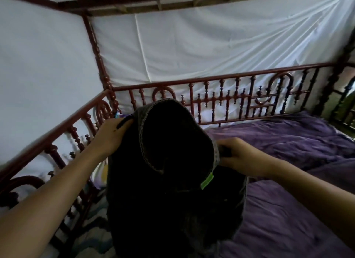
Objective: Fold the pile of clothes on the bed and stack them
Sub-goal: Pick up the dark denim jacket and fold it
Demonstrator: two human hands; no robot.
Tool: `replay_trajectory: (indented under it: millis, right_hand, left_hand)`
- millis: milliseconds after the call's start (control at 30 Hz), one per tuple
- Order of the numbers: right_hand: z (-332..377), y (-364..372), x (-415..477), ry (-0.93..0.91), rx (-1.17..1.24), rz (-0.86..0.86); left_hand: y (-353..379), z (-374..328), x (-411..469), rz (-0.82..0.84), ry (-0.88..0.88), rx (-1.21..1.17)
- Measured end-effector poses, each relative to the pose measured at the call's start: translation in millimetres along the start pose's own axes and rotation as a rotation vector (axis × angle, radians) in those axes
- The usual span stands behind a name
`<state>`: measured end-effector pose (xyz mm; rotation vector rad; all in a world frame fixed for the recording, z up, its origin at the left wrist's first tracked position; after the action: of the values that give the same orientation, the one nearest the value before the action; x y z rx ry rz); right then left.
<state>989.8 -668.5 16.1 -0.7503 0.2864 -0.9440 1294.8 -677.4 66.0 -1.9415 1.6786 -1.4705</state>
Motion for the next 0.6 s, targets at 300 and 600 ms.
replay_trajectory:
  millis: [300,600]
  right_hand:
    - [-106.5,-105.9,-105.8,0.303,0.443,-0.305]
    - [-114.4,-114.2,-175.6,0.304,0.649,-0.275]
  left_hand:
    - [113.1,-106.3,2.4,0.32,0.336,0.18]
    - [174.4,-173.8,74.7,0.203,0.612,0.298]
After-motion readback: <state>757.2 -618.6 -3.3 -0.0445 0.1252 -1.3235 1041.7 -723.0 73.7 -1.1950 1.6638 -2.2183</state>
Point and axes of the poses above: each hand's wrist, its own x-axis towards the middle knuckle, its own y-axis out of the palm, z = x × y, the point moved 7 cm from there along x, towards the middle knuckle, and after that the axes turned 12 degrees about y, right-handed, at the moved point
